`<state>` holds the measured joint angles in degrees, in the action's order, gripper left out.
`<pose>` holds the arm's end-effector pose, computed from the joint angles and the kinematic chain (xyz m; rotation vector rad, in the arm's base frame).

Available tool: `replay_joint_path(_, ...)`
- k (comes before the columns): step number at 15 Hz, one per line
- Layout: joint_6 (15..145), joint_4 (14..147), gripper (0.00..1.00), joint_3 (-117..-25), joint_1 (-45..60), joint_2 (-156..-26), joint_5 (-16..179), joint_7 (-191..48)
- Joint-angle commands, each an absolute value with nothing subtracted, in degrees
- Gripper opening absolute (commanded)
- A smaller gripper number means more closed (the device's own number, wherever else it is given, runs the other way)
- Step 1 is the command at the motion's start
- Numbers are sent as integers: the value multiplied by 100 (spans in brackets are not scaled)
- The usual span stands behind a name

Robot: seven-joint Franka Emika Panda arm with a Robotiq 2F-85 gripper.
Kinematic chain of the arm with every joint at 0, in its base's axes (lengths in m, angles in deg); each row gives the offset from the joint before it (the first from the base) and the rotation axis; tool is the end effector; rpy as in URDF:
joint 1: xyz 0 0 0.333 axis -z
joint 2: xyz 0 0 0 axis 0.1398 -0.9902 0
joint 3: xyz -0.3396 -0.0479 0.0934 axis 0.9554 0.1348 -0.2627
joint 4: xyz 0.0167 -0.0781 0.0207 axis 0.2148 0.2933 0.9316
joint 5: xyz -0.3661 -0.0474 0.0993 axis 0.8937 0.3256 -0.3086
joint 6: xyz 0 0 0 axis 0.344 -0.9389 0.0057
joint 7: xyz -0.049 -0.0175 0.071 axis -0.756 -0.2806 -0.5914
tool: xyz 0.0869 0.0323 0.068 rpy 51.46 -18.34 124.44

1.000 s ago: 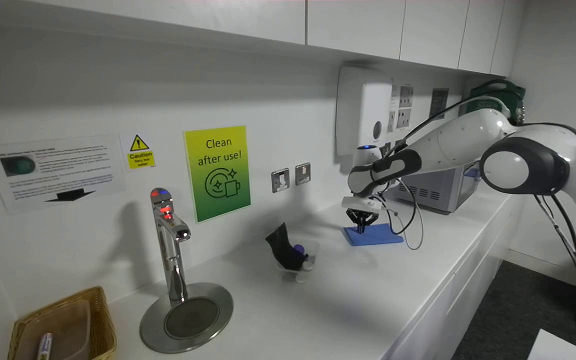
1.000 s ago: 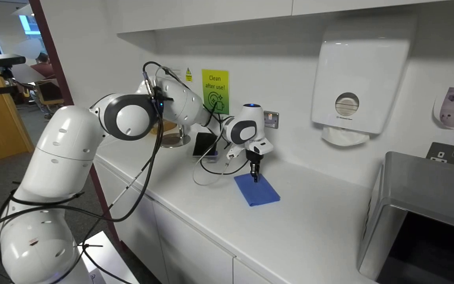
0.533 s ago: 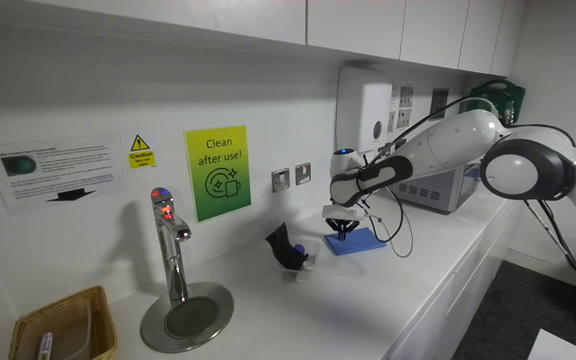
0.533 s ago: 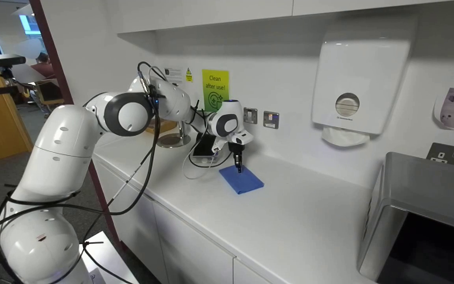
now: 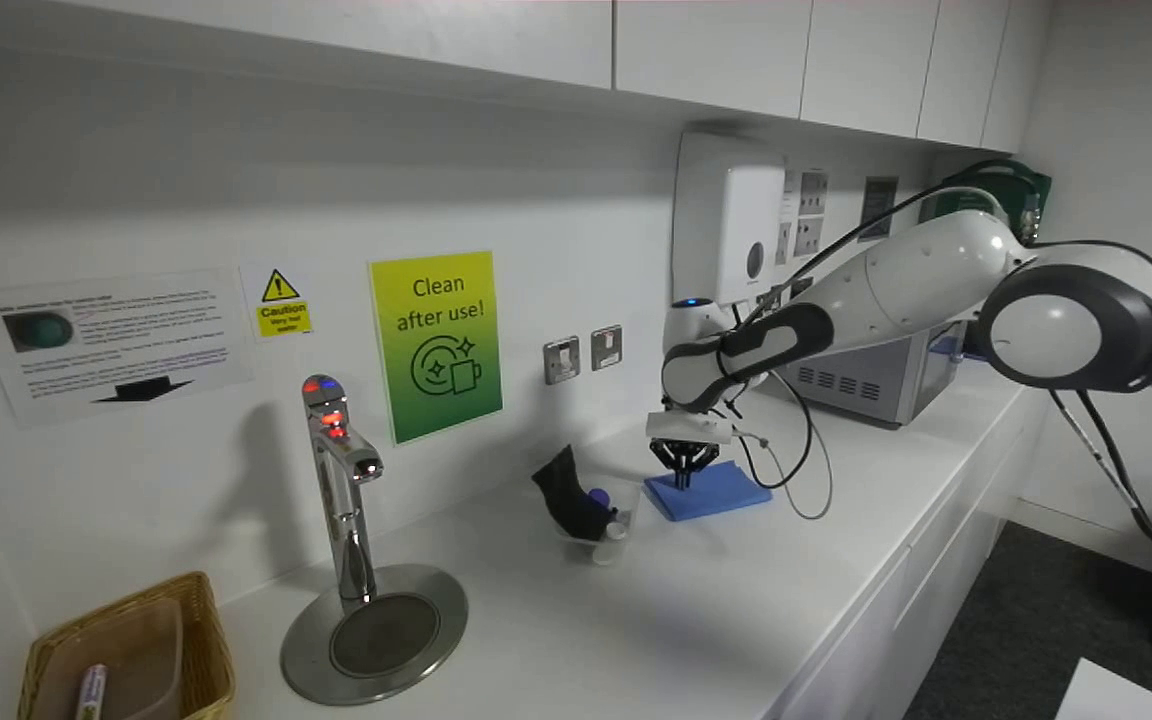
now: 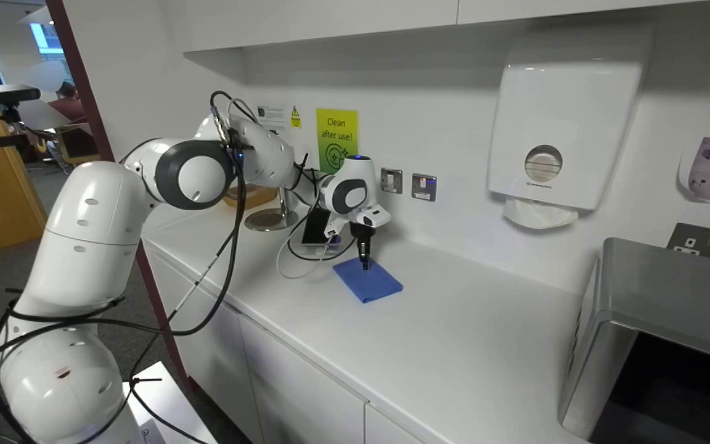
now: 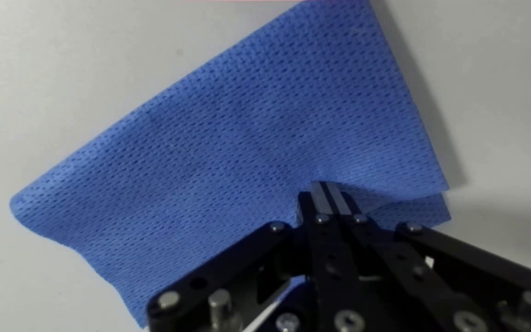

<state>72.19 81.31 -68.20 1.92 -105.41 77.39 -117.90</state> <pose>0.7016 0.0060 0.3492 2.8134 -1.3598 0.0982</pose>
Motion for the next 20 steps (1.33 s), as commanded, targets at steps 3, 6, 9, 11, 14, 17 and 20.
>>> replay_joint_path(3,7237,9495,0,-7012,528,-9532,7195,-11254)
replay_joint_path(6,7245,10063,0,-6994,543,-9098,7145,-11157)
replay_joint_path(9,7352,10687,0,-6977,473,-8656,7318,-11181)
replay_joint_path(11,7383,11073,0,-6991,455,-8395,7446,-11210)
replay_joint_path(14,7405,11504,0,-6983,499,-8087,7648,-11277)
replay_joint_path(17,7465,11808,0,-6988,559,-7864,7826,-11316)
replay_joint_path(20,7804,11947,0,-6936,616,-7578,8443,-11531)
